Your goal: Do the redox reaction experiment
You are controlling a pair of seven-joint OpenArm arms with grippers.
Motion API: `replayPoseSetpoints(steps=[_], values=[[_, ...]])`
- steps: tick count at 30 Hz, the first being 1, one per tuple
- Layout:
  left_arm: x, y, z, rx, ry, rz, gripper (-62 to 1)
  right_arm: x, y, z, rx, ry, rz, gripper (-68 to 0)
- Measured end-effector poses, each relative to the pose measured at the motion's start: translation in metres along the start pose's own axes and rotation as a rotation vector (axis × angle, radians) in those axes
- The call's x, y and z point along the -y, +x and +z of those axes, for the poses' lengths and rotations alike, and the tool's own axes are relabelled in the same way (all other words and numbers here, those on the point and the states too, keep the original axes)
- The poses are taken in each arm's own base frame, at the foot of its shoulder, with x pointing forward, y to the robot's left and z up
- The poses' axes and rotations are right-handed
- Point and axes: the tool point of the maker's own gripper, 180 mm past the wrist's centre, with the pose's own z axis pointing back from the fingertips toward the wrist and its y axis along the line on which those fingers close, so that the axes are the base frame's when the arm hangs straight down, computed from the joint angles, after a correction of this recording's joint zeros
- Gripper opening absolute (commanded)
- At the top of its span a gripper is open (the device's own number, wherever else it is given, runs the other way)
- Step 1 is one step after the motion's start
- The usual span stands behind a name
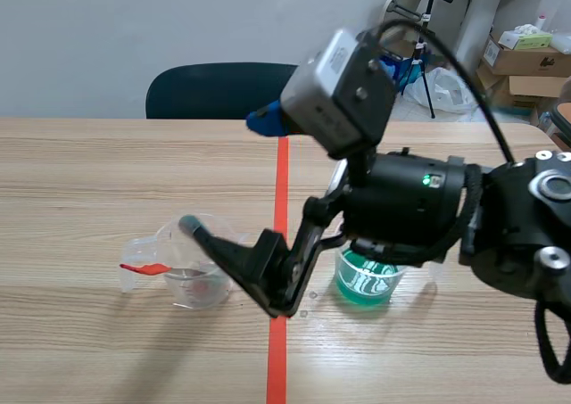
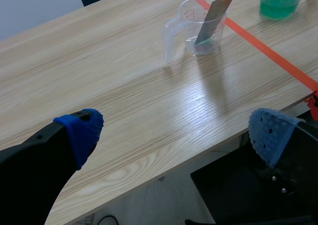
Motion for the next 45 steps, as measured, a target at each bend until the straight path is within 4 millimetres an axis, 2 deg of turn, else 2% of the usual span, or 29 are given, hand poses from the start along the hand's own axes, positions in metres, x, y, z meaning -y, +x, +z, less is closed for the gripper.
replayPoseSetpoints(steps=[3,8,14,18,24,31,39,45], values=[[0.0,0.0,0.0,0.004,0.018,0.005,1.4,0.019,0.003,0.014,-0.013,-0.08,0.016,0.4],[0.0,0.006,-0.007,0.054,0.075,0.009,1.4,0.042,-0.006,0.041,-0.063,-0.19,0.014,0.4],[-0.002,0.026,-0.026,0.145,0.093,-0.023,1.4,0.071,-0.007,0.077,-0.081,-0.325,0.002,0.4],[-0.004,0.025,-0.04,0.117,0.096,-0.046,1.4,0.083,-0.008,0.098,-0.101,-0.398,0.0,0.4],[-0.008,0.038,-0.057,0.148,0.089,-0.088,1.4,0.08,-0.002,0.114,-0.111,-0.452,-0.019,0.4],[-0.008,0.067,-0.077,0.221,0.114,-0.134,1.4,0.057,0.009,0.118,-0.14,-0.448,-0.039,0.4],[-0.003,0.088,-0.088,0.239,0.089,-0.182,1.4,0.038,0.016,0.127,-0.17,-0.469,-0.063,0.4],[0.0,0.103,-0.093,0.267,0.073,-0.21,1.4,0.037,0.016,0.127,-0.169,-0.467,-0.065,0.4]])
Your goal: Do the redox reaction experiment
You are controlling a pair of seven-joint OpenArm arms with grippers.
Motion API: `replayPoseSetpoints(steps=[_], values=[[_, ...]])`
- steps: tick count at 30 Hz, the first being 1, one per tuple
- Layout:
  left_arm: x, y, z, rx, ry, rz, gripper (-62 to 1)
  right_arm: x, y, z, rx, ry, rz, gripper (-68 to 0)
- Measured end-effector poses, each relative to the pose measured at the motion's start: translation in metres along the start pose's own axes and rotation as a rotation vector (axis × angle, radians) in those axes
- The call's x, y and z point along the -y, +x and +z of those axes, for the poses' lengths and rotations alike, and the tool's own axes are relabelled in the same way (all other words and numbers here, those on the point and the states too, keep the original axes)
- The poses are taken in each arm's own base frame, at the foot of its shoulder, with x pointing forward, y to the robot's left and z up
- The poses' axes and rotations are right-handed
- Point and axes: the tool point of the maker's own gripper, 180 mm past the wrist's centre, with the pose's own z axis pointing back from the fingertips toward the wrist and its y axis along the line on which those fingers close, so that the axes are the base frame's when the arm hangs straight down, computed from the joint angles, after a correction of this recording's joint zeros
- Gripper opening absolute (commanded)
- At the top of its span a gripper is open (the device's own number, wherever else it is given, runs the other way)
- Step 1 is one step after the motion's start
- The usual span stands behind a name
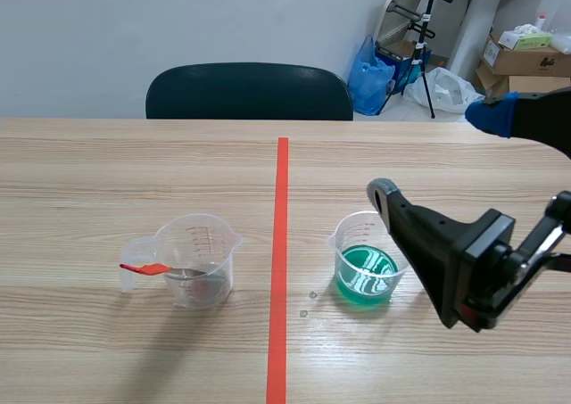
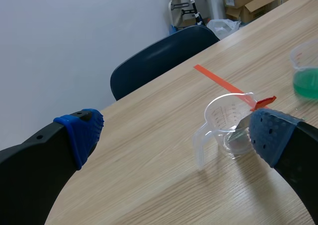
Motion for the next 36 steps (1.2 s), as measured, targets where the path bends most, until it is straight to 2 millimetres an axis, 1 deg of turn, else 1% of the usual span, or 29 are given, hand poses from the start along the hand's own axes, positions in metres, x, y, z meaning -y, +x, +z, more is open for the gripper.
replayPoseSetpoints(steps=[2,6,8,11,12,13,15,16,20,24,36], values=[[-0.001,0.002,-0.002,0.003,-0.003,-0.003,1.4,0.0,0.0,0.0,0.0,0.0,0.0,0.4],[-0.005,-0.001,-0.01,-0.016,0.0,-0.017,1.4,0.0,0.0,0.0,0.0,0.0,0.0,0.4],[-0.009,-0.003,-0.016,-0.024,-0.007,-0.034,1.4,0.0,0.0,0.0,0.0,0.0,0.0,0.4],[-0.016,-0.001,-0.024,-0.008,-0.014,-0.042,1.4,0.0,0.0,0.0,0.001,0.001,0.0,0.4],[-0.016,0.002,-0.026,0.004,-0.028,-0.039,1.0,0.0,0.0,0.0,0.001,0.001,0.0,0.4],[-0.015,0.001,-0.028,0.004,-0.038,-0.027,-0.8,0.0,0.0,0.0,0.001,0.001,0.0,0.4],[-0.012,-0.005,-0.031,-0.029,-0.067,-0.027,-4.4,0.0,0.0,0.0,0.001,0.001,0.0,0.4],[-0.01,-0.007,-0.032,-0.037,-0.08,-0.028,-4.6,0.0,0.0,0.0,0.001,0.001,0.0,0.4],[-0.005,-0.008,-0.034,-0.04,-0.094,-0.014,-4.6,0.0,-0.001,0.0,-0.004,0.001,0.003,0.4],[-0.001,-0.008,-0.035,-0.038,-0.101,-0.003,-4.6,0.001,-0.012,0.0,-0.07,0.0,0.007,0.4],[-0.002,-0.009,-0.034,-0.04,-0.093,0.001,-4.6,0.001,-0.012,0.0,-0.07,0.0,0.006,0.4]])
